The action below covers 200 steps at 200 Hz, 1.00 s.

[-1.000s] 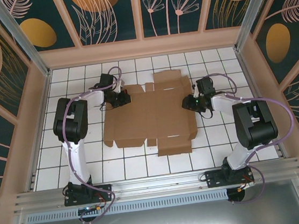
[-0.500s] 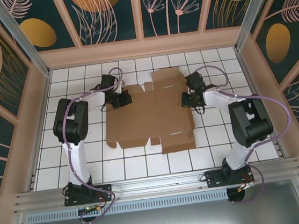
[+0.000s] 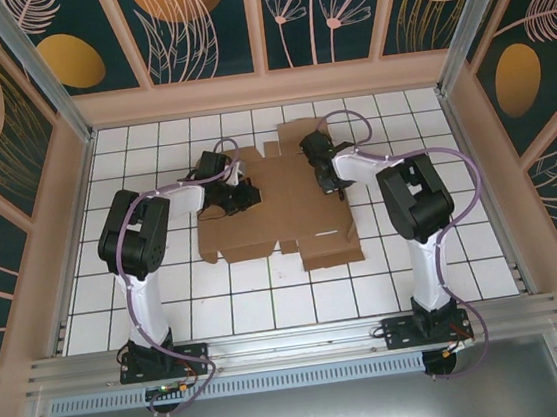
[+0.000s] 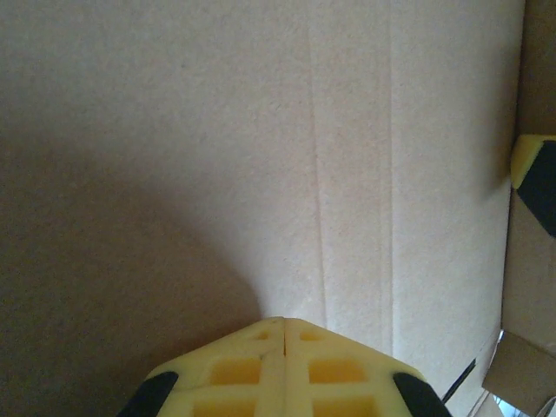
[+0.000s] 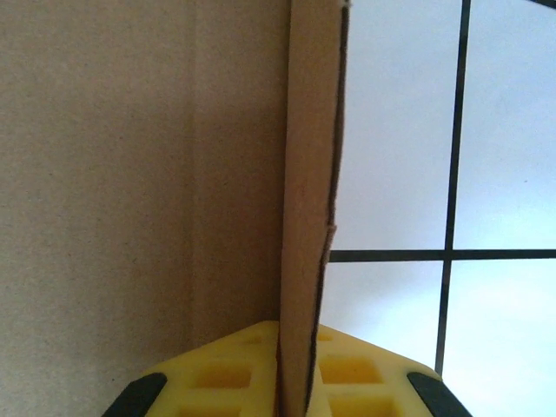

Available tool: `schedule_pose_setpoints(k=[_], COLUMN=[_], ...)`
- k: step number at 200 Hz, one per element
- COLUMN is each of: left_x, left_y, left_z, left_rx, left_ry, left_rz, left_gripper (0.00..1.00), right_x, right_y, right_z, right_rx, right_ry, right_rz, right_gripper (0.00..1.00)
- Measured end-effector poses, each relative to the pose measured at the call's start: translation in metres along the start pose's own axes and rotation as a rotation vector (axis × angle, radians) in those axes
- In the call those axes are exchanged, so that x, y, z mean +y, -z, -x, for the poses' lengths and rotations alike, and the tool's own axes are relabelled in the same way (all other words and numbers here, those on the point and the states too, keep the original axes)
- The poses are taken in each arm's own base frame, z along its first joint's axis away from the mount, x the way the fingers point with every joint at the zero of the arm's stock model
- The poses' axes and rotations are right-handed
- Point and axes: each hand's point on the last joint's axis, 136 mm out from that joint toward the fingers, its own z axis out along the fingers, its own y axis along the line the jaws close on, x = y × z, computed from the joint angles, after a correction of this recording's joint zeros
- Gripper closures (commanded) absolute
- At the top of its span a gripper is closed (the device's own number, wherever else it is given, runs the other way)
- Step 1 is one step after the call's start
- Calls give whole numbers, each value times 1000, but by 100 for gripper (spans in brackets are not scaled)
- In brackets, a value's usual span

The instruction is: Fold the paper box

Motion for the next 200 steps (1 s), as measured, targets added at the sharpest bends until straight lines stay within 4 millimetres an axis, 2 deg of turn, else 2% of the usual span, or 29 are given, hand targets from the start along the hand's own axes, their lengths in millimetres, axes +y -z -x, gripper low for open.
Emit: schedule_pose_setpoints(k=[37, 62, 75, 107, 129, 151, 171, 184, 200], left_x=[-1, -5, -6, -7, -6, -6, -5, -4, -1], left_y=[-2, -2, -2, -2, -2, -2, -2, -3, -5], left_z=[-4, -3, -3, -1, -1, -1, -1, -1, -3], left_rx=[4, 3, 1, -4, -6, -8, -9, -6, -1], left_ry=[28, 30, 31, 28, 28, 28, 29, 32, 36], left_rz=[-30, -52, -58, -61, -57, -53, -50, -48, -45], left_gripper=[100, 100, 100, 100, 100, 100, 100, 100, 100], right_x=[5, 17, 20, 22, 21, 7, -29, -52, -60], right_y=[3, -6, -4, -2, 2, 11, 19, 20, 17], right_z=[9, 7, 9, 9, 10, 11, 21, 20, 13], right_rx=[-33, -45, -59, -71, -79, -70, -110, -130, -133], right_ry=[56, 128, 157, 162, 115, -24, -237, -349, -430], right_rz=[-72, -174, -218, -209, -112, 87, 278, 369, 474], right_gripper=[92, 92, 92, 95, 92, 85, 71, 64, 56])
